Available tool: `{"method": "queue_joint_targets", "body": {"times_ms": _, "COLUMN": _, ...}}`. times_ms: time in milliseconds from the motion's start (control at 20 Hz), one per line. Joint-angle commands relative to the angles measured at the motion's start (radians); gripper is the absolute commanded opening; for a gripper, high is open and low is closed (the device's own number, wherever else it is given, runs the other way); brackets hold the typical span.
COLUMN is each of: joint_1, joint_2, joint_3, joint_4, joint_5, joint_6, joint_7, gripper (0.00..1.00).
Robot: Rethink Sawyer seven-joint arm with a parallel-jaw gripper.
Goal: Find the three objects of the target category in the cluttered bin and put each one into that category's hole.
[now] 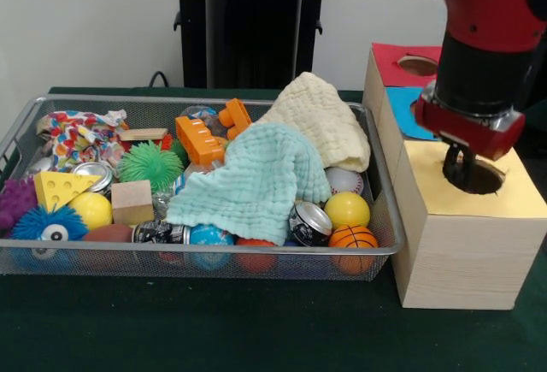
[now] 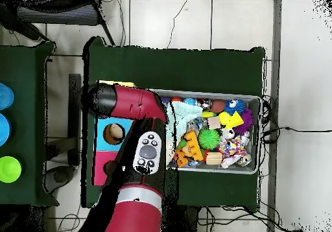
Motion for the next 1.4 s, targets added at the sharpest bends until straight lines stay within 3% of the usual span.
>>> {"method": "queue_joint_targets", "body": {"times_ms": 50, "joint_1": -0.093, "joint_2": -0.183, "joint_3": 0.055, "joint_4": 0.175, "joint_5": -0.032, "joint_6": 0.174, "joint_7": -0.053, "gripper": 0.00}}
{"method": "queue_joint_targets", "body": {"times_ms": 350, "joint_1": -0.150, "joint_2": -0.263, "joint_3": 0.080, "joint_4": 0.213, "joint_5": -0.043, "joint_6": 0.230, "joint_7": -0.097, "gripper": 0.00}}
{"method": "queue_joint_targets", "body": {"times_ms": 600, "joint_1": -0.185, "joint_2": -0.274, "joint_3": 0.096, "joint_4": 0.213, "joint_5": -0.083, "joint_6": 0.228, "joint_7": -0.134, "gripper": 0.00}}
{"method": "queue_joint_targets", "body": {"times_ms": 950, "joint_1": -0.297, "joint_2": -0.241, "joint_3": 0.076, "joint_4": 0.194, "joint_5": -0.262, "joint_6": 0.215, "joint_7": -0.273, "gripper": 0.00}}
{"method": "queue_joint_targets", "body": {"times_ms": 1400, "joint_1": -0.497, "joint_2": -0.262, "joint_3": 0.177, "joint_4": 0.293, "joint_5": -0.406, "joint_6": 0.119, "joint_7": -0.404, "gripper": 0.00}}
